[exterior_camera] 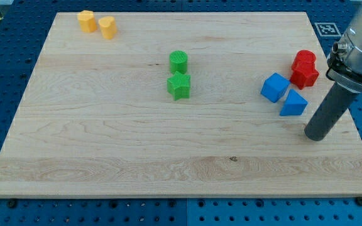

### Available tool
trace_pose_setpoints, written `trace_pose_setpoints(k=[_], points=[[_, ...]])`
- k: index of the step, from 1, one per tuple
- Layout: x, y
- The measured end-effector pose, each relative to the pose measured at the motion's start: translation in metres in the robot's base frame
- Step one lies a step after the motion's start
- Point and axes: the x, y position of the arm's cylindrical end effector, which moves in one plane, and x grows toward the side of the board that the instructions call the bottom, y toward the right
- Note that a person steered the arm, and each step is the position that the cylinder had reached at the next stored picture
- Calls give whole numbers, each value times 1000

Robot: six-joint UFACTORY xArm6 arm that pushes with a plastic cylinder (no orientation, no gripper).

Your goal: Slide the blue triangle towards top right

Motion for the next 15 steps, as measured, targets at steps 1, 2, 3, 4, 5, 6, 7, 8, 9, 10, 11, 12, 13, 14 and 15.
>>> trace_pose_setpoints(k=[1,2,3,4,5,6,7,8,9,10,11,12,13,14,15], points=[[-19,-31],[-24,-34],[-24,-31],[-33,-31],[-44,-40],[-39,-41],[-5,-24],[-4,-7],[-8,-5],[-23,-4],[-34,-5],[-41,-5],[-63,-4],[-83,-5],[-85,-6]])
